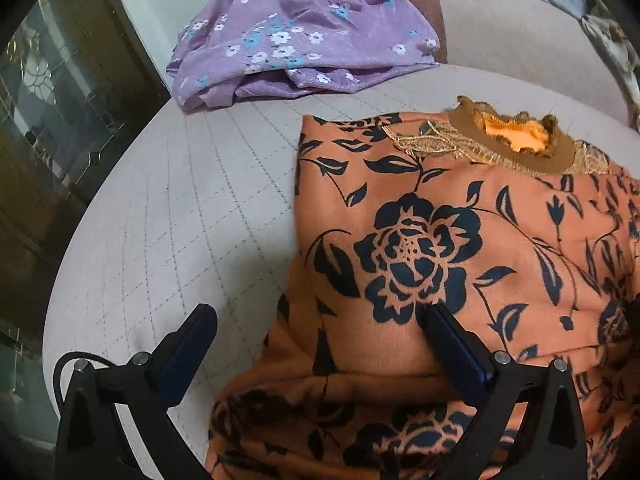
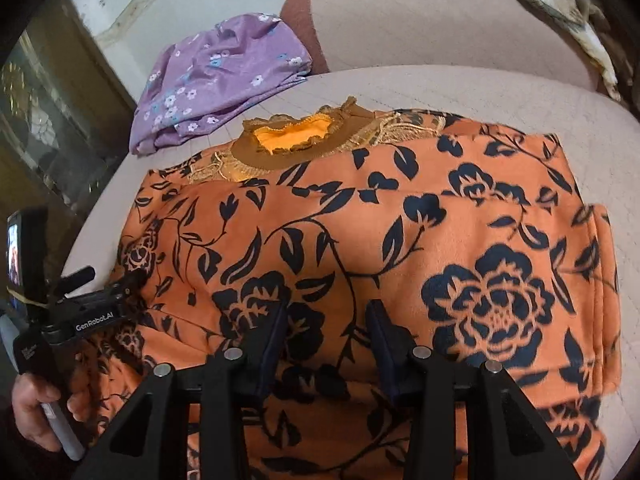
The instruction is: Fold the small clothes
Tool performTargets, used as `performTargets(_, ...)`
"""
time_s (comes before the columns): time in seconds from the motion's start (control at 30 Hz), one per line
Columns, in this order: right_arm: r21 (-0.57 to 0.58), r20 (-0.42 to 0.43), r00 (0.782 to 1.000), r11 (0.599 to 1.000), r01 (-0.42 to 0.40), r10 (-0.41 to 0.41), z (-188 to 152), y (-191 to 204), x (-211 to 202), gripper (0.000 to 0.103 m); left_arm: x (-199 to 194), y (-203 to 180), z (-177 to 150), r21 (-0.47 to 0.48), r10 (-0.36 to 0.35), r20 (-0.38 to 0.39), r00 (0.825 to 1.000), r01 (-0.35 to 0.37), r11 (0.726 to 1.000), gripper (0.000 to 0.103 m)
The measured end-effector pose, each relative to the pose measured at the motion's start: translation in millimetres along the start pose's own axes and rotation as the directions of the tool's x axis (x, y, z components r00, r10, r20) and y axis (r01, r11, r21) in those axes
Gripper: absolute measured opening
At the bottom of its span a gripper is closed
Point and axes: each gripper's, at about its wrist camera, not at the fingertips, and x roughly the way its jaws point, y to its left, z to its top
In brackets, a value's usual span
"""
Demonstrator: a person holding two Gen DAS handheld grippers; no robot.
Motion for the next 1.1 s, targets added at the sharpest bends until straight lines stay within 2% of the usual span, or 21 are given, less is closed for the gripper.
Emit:
performTargets(0.13,0.066,0.009,0.998,0.996,-0.058,0.057,-11.1,-11.7,-17.2,0.045,-15.0,6.2,-6.5,-0.017,0.003,0.037,0.999,-0.002,1.000,0.103)
performTargets(0.3,0.114,0.077,0.991,0.986,-0.120,0.112,-21.7,-16.7,-47.2,0.045,-44.9,12.4,-16.8,-0.033,0.031,0.126,0.992,-0.027,0.999,0.103)
performTargets(0.47,0.113,0.124,0.982,0.981,-0.157,0.143,-27.1,-13.5,-68.5,0.046,-78.5,15.4,-30.3,-0.013,0.045,0.229,0.972,-0.044,0.999,0.103)
performTargets(0.6,0.117,0.143,0.978,0.979,-0.168,0.151,-35.6,-14.0,-80.2,0.052,-100.4,18.7,-37.6,-0.011,0.031,0.290,0.956,-0.029,1.000,0.103)
performTargets(0.77,0.125,0.142,0.978,0.977,-0.173,0.155,-46.2,-14.7,-87.0,0.052,-114.1,21.7,-47.5,-0.009,0.019,0.322,0.947,-0.017,1.000,0.103)
performTargets(1.1,0.120,0.159,0.973,0.975,-0.186,0.166,-61.6,-13.5,-100.8,0.052,-122.3,35.4,-60.4,-0.043,0.015,0.314,0.949,-0.001,0.999,0.103)
